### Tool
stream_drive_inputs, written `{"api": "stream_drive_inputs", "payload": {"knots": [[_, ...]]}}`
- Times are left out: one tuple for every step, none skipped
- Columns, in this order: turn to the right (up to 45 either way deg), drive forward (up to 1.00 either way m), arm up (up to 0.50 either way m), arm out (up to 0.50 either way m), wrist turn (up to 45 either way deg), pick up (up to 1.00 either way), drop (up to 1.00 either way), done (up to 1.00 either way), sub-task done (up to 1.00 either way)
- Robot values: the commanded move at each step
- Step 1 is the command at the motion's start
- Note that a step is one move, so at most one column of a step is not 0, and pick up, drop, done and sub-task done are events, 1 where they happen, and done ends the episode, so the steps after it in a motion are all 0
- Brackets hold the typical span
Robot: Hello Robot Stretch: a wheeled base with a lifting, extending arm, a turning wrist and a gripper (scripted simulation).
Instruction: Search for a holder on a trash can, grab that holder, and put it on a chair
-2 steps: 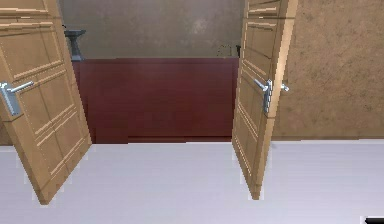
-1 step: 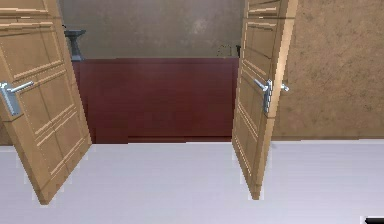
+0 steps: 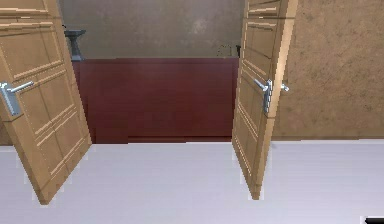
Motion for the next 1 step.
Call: {"api": "stream_drive_inputs", "payload": {"knots": [[0.0, 0.0, -0.32, 0.0, 0.0, 0.0, 0.0, 0.0, 0.0]]}}
